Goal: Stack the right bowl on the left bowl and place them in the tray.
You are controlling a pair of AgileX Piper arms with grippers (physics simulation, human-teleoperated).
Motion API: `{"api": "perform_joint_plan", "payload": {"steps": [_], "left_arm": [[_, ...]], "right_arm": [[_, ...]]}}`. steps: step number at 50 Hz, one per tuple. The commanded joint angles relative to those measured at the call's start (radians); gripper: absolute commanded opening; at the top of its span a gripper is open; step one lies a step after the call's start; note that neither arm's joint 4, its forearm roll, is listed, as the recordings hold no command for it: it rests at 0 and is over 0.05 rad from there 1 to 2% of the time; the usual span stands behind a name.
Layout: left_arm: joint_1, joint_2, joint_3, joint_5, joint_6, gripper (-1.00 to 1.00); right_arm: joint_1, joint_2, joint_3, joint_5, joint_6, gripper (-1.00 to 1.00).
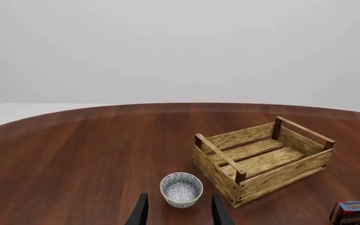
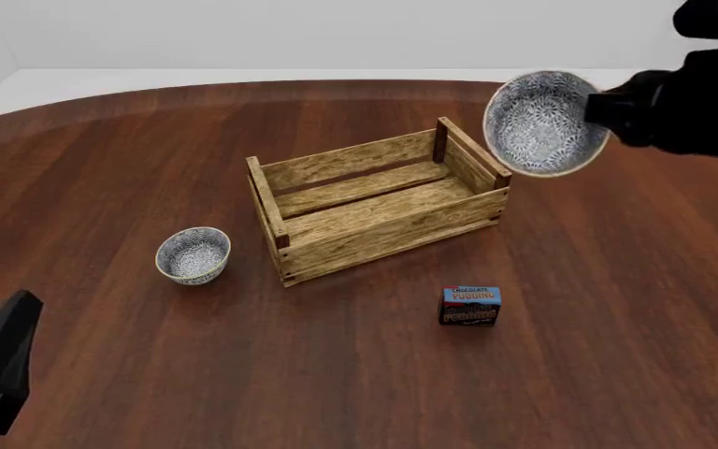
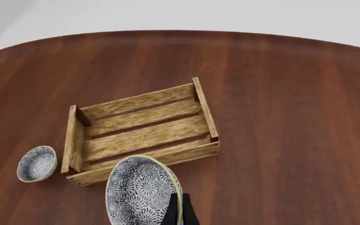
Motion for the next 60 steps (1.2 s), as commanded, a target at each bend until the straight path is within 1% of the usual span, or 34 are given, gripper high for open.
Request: {"api": "perform_joint_plan", "payload": {"steps": [1,4,13,17,21,27,37,40,47,51,55,60], "left_arm": [[-0.002,0.0,-0.007,0.007,0.003,1.0],[-0.002,0.0,-0.007,0.009,0.004,1.0],[-0.001,0.0,-0.016,0.02,0.012,1.0],[0.001,0.0,-0.016,0.022,0.016,1.0],[0.0,0.0,-0.02,0.025,0.017,1.0],[-0.005,0.0,-0.017,0.029,0.02,1.0],[-0.012,0.001,-0.015,0.03,0.023,1.0],[-0.014,0.002,-0.017,0.038,0.035,1.0],[-0.042,0.003,-0.027,0.046,0.003,1.0],[-0.076,0.051,-0.013,-0.006,-0.01,1.0],[-0.102,0.097,-0.028,-0.042,-0.009,1.0],[-0.145,0.208,-0.045,-0.137,0.003,1.0]], "right_arm": [[0.058,-0.046,0.036,-0.044,0.018,-1.0],[0.065,-0.05,0.043,-0.063,0.016,-1.0],[0.12,-0.04,0.088,-0.143,0.034,-1.0],[0.128,-0.031,0.098,-0.172,0.033,-1.0],[0.138,-0.039,0.104,-0.197,0.044,-1.0],[0.149,-0.037,0.13,-0.239,0.039,-1.0],[0.162,-0.041,0.142,-0.275,0.035,-1.0],[0.17,-0.038,0.15,-0.291,0.039,-1.0],[0.188,-0.044,0.175,-0.32,0.055,-1.0],[0.195,-0.047,0.189,-0.334,0.059,-1.0],[0.198,-0.039,0.196,-0.346,0.054,-1.0],[0.202,-0.034,0.215,-0.37,0.055,-1.0]]}}
